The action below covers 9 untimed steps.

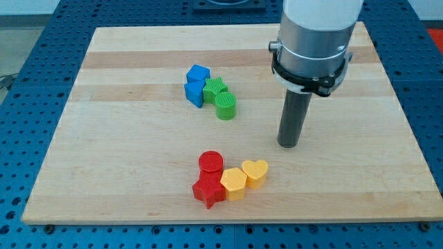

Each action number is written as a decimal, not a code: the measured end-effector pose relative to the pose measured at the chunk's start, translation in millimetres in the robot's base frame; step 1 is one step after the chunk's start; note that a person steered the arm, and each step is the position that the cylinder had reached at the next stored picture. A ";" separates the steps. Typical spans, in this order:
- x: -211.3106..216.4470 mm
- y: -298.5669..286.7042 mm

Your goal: Move the yellow heart to the top of the yellow hexagon

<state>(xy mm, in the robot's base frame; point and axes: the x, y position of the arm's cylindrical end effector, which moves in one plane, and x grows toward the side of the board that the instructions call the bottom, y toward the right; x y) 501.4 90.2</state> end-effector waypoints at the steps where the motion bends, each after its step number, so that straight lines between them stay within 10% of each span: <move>1: 1.8 0.0; 2: 82.6 -1.9; 6: 117.3 -43.5; 9: -33.2 -51.8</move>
<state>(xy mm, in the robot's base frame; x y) 468.1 38.4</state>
